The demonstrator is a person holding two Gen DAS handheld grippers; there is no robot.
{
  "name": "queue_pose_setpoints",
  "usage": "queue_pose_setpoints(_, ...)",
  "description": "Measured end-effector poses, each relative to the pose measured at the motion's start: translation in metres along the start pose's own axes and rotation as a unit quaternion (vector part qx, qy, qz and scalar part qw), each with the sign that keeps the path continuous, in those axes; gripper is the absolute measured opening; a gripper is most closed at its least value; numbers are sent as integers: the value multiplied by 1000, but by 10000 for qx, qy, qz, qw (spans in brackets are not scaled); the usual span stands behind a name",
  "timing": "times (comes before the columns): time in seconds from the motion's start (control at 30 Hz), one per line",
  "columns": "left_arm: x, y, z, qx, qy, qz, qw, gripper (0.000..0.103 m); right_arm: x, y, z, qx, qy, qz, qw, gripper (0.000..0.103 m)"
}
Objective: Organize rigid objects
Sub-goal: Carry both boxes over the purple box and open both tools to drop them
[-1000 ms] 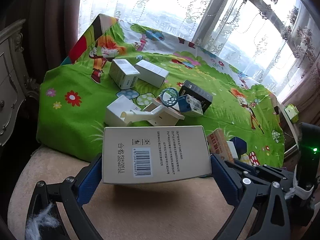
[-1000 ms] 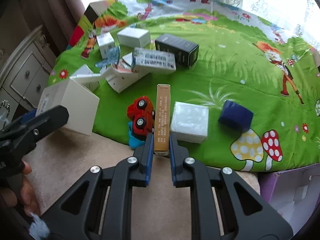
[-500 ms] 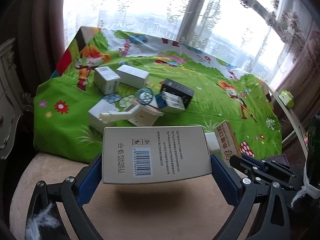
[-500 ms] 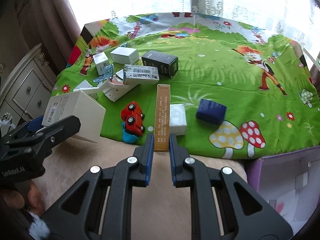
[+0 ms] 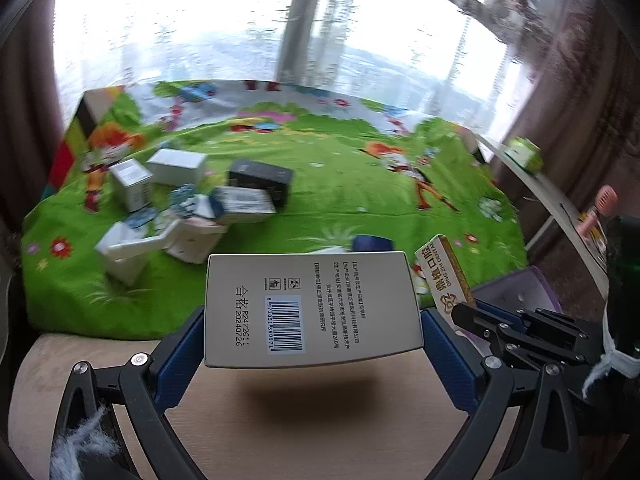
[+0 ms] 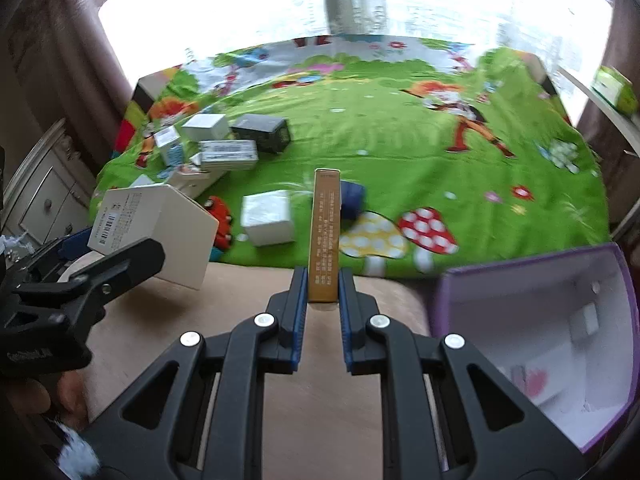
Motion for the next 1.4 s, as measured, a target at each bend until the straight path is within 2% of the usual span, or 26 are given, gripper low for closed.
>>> queue_pose_setpoints(0.4,-3,-89,-9,-838,114,-744,9936,101,-22,-94,39,-727,-144,-635,9952,18)
queue_pose_setpoints(0.63,-9,-144,-16,-1364,214,-1182,9833,101,-26,-150,63,-1282,-314,-988,9863,18)
queue_pose_setpoints(0.9,-12,-188,-20,-1802,221,-1508,9718,102,-26,-183,80,-1734,-438,-1136,9773,18)
queue_pose_setpoints(0.97,-14,-196,-24,-1818,277,-1608,9697,102,-27,-187,83,-1839,-450,-1190,9747,19)
queue_pose_setpoints(1.0,-16,-198,-26,-1820,323,-1646,9689,102,-26,-188,82,-1843,-448,-1203,9744,20)
queue_pose_setpoints(1.07,-17,-200,-29,-1820,373,-1680,9681,102,-26,-189,82,-1860,-439,-1233,9738,31)
queue_pose_setpoints(1.13,-17,-199,-29,-1813,362,-1662,9686,102,-26,-190,83,-1865,-468,-1251,9733,49)
queue_pose_setpoints(1.2,-17,-198,-28,-1824,376,-1631,9689,102,-25,-189,84,-1888,-497,-1250,9728,55)
queue_pose_setpoints(1.4,-14,-192,-24,-1872,310,-1521,9700,102,-24,-186,85,-1876,-505,-1215,9734,58)
Point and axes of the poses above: each gripper's, at about its wrist camera, not at the fingertips, and z roughly against the way its jaws point, y to its left, x to its top, the point moved 8 cm from there along -z, roughly the way its jaws point, and after that the axes turned 4 degrees about -y, right-handed, at the moved point
